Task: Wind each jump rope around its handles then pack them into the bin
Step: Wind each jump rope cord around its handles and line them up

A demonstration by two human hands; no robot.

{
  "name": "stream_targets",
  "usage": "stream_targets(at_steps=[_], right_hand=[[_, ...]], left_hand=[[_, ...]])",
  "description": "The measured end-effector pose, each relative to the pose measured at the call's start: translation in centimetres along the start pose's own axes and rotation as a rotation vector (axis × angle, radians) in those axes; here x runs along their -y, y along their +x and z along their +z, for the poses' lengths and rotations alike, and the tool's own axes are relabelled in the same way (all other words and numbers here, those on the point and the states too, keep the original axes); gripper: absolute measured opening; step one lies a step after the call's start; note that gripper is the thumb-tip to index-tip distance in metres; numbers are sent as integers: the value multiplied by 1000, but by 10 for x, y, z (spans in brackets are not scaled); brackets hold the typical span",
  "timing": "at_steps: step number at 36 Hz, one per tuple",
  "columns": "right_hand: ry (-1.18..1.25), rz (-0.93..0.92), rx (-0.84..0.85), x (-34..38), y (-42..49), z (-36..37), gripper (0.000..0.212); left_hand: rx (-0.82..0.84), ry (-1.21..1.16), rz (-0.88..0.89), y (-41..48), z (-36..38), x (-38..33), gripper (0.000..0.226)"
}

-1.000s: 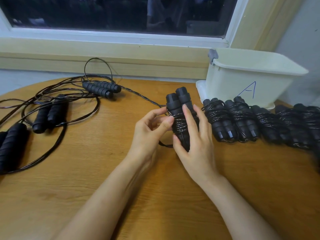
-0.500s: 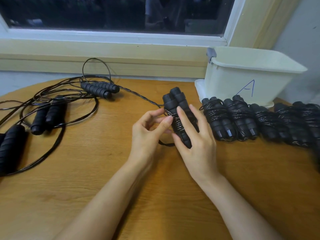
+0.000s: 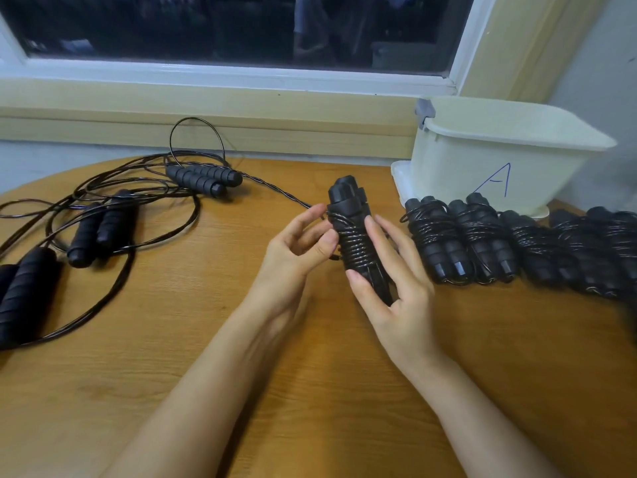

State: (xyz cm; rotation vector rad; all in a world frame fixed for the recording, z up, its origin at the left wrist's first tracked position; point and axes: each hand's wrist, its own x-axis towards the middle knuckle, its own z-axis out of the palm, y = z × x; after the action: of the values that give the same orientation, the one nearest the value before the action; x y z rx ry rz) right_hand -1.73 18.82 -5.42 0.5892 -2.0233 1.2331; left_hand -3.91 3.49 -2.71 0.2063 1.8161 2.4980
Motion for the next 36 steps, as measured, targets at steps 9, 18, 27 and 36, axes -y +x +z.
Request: stream_targets(at_steps=[9,18,27,36], right_hand=[[24,71,99,-1,-1,-1,58],[-305,-2,159,6,-4,5,73],[-224,39,170,0,-5,7,74],[35,141,191,-7,0,-2,72]], left_hand=[[108,46,-73,-3,2,-4,47],[-88,-78,-74,-5,12,0,48],[-180,26,-41,-5,10,-1,59],[-111,8,-84,-5,8,-9,38]])
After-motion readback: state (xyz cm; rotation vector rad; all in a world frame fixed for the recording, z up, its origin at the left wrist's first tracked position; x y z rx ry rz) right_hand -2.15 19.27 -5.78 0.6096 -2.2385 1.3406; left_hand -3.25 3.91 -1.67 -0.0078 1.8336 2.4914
